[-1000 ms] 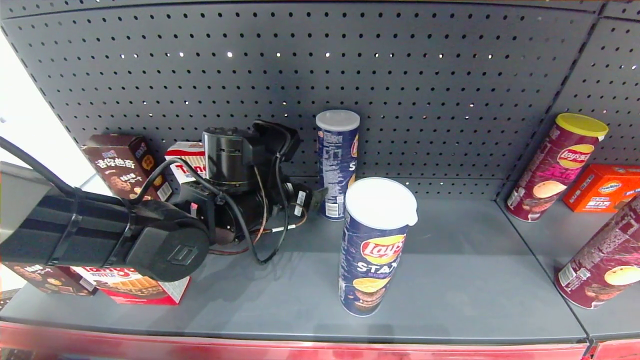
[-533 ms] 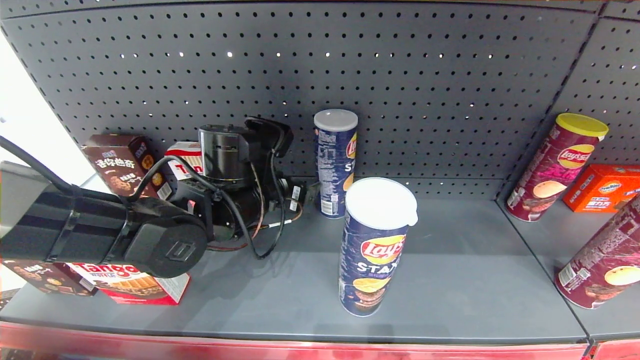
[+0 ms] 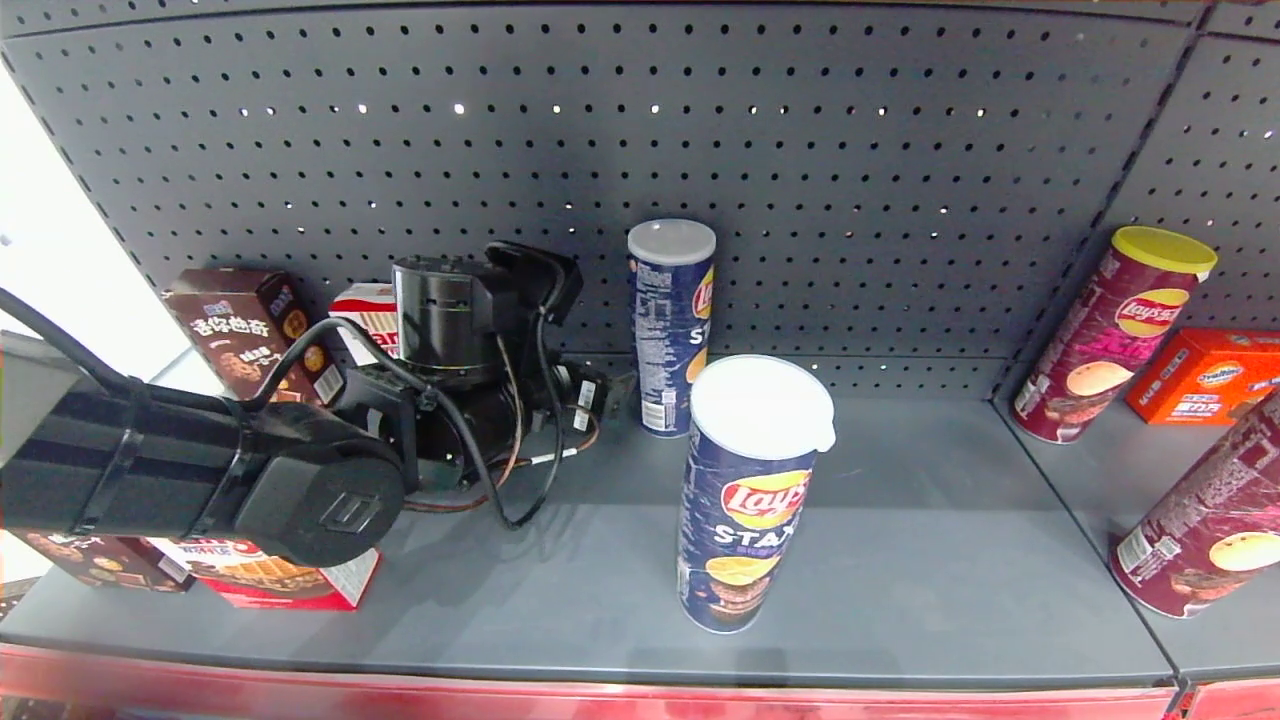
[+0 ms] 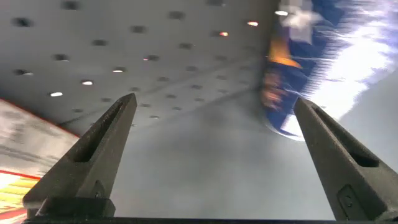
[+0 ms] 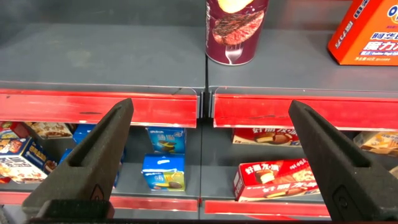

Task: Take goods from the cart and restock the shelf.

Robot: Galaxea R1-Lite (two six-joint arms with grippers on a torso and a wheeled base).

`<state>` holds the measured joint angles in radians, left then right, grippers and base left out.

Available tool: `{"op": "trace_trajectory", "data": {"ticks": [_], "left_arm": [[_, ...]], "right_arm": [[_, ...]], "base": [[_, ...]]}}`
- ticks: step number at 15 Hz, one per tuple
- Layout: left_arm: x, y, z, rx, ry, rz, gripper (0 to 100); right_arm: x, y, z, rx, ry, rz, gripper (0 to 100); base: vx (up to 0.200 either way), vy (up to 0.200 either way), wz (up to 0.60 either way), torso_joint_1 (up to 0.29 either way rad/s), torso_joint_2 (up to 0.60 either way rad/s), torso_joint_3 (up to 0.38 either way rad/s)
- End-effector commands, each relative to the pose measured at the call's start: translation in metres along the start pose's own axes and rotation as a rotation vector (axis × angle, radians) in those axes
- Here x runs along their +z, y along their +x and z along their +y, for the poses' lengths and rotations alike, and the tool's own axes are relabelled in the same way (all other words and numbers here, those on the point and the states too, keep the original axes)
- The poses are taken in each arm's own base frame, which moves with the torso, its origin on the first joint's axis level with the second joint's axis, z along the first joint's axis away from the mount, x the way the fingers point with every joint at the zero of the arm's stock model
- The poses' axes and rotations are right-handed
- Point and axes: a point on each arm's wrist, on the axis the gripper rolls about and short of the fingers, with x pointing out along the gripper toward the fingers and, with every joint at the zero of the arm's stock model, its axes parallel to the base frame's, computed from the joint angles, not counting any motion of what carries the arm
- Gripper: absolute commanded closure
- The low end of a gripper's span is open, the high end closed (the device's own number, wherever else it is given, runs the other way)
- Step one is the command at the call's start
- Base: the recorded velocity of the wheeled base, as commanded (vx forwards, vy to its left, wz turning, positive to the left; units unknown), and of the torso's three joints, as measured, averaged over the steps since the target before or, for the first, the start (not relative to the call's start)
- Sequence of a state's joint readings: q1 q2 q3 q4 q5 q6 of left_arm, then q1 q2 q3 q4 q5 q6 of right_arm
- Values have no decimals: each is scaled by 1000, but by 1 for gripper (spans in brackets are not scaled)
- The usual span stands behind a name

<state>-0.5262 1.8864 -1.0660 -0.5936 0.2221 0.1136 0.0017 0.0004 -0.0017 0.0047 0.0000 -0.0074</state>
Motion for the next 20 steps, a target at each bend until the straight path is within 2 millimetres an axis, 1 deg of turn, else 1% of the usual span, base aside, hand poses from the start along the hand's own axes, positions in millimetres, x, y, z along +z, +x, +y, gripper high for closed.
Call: {"op": "trace_trajectory", "data": {"ticks": [1,2,4,7,11,15,20], "left_arm": [[-2,-13,-6,-57,7,3,0],[-2,-16,-9,-81,10,2,0],[1,-15,-12,-90,7,-12,0],[4,-6,-19,-99,8,-24,0],[3,6,-30,-87,15,-21,0],[4,7,-29,-52,17,-23,0],[3,8,-23,-14,18,-20,0]], "right_arm": [[0,0,0,0,0,0,0],[0,0,0,1,0,0,0],[0,0,0,1,0,0,0],[0,0,0,1,0,0,0],[0,0,0,0,0,0,0],[0,0,0,0,0,0,0],[0,0,0,1,0,0,0]], "base": [[0,0,0,0,0,0],[0,0,0,0,0,0],[0,0,0,0,0,0],[0,0,0,0,0,0],[0,0,0,0,0,0],[0,0,0,0,0,0],[0,0,0,0,0,0]]}}
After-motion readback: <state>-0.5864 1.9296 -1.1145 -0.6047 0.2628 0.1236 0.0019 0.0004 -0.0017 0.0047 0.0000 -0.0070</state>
